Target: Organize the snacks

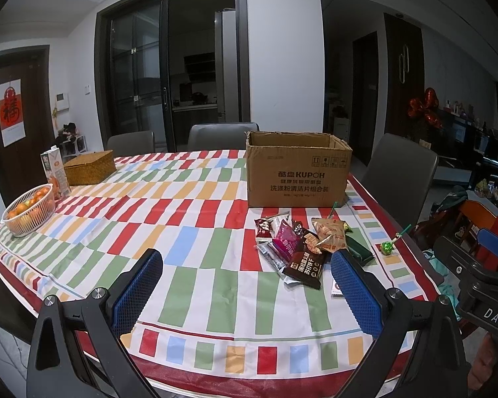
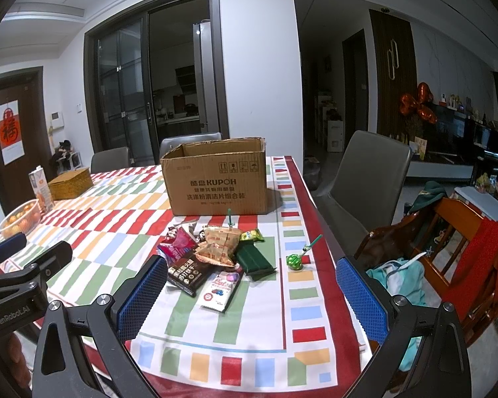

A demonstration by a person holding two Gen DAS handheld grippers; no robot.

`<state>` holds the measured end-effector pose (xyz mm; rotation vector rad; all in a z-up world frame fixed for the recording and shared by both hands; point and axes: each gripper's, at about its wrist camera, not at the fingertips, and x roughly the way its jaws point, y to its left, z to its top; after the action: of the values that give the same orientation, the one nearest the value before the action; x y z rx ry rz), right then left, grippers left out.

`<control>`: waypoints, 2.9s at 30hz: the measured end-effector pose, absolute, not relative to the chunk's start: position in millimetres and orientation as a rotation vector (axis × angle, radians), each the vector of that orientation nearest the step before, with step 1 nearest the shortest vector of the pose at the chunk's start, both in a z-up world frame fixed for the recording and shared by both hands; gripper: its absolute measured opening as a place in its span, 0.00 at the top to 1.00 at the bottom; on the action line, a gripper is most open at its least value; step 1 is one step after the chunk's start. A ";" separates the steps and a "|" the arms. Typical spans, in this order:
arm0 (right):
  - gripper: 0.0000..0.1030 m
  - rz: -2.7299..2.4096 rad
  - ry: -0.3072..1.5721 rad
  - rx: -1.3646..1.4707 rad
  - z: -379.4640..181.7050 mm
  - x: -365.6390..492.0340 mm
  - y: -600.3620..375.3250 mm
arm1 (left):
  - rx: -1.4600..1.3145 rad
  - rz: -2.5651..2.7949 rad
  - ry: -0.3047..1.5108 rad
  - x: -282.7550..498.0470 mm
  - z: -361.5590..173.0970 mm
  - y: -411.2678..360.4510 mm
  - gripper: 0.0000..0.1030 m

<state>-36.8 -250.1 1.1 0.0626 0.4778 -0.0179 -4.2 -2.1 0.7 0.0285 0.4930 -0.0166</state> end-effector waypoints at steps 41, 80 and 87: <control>0.00 -0.019 0.478 0.061 -0.8 -36.4 -249.5 | 0.028 -0.020 0.491 -5.1 0.7 -0.5 0.00; 0.30 0.038 0.773 0.149 -70.3 84.7 -303.1 | 0.121 -0.310 0.734 143.1 -46.3 -94.0 0.29; 0.38 0.029 0.828 0.154 -86.6 108.0 -310.9 | 0.116 -0.347 0.809 169.7 -69.2 -109.6 0.34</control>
<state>108.0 -310.9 -86.6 0.1540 0.8284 0.0288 169.7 -109.6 -69.2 0.1156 0.8094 -0.3474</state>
